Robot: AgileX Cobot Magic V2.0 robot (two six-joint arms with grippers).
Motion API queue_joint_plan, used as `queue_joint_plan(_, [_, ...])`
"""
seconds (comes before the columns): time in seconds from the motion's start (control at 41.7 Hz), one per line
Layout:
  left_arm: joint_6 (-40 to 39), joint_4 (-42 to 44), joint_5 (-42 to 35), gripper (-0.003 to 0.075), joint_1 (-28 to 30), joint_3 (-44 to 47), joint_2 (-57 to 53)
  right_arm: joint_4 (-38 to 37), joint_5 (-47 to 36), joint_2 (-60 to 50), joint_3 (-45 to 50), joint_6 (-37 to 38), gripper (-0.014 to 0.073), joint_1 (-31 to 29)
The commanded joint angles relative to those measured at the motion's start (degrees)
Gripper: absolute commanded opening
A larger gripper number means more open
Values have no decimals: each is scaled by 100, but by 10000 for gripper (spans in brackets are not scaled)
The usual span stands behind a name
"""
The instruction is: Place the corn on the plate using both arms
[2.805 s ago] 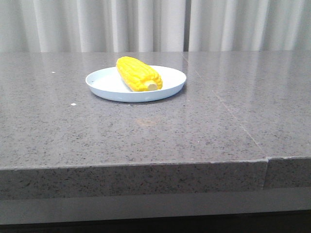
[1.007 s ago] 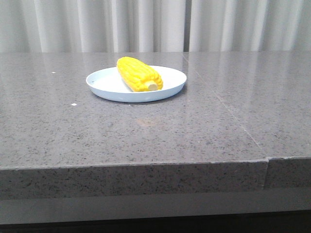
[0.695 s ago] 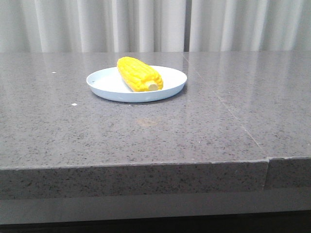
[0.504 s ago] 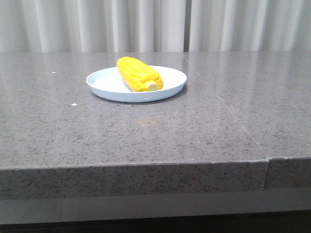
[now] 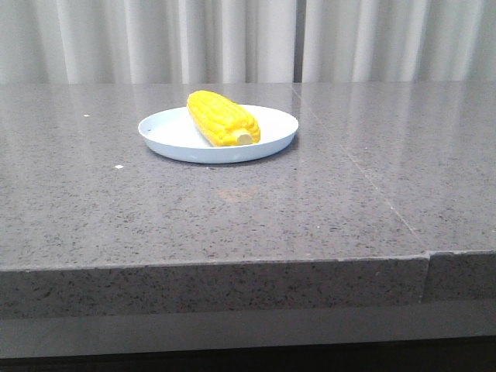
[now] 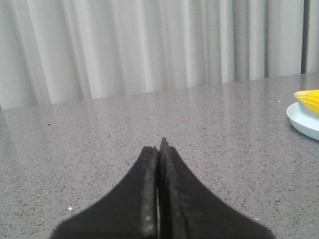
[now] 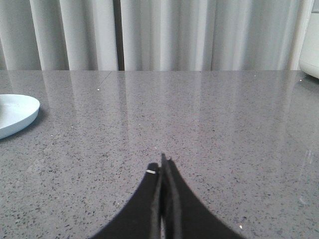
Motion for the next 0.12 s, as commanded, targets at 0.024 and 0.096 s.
queue_joint_plan(0.024, [-54, -54, -450, -20, 6, 9, -110, 21, -509, -63, -93, -26, -68, -33])
queue_joint_plan(0.096, [-54, -54, -450, -20, 6, 9, -110, 21, -509, -63, -93, -26, -68, -33])
